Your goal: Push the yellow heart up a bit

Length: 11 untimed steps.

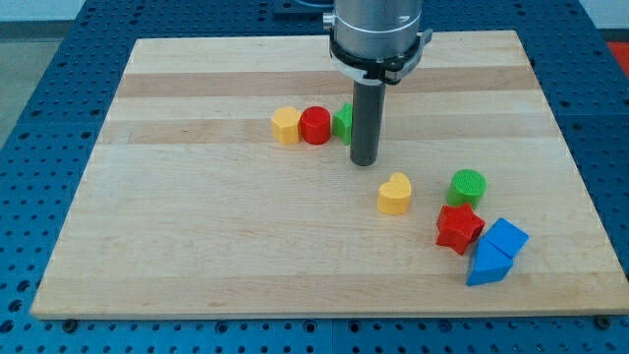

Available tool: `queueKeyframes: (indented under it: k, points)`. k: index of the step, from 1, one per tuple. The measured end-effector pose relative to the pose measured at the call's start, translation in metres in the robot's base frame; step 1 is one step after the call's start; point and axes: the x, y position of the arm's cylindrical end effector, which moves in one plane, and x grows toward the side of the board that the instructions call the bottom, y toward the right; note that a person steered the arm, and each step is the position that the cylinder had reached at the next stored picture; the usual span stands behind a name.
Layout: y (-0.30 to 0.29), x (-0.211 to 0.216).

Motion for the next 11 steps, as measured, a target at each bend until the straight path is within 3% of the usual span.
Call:
queueKeyframes:
  k: [4,6,11]
  points:
    - [-0.029,0.050]
    - [-0.007,0.100]
    - [0.065,0.065]
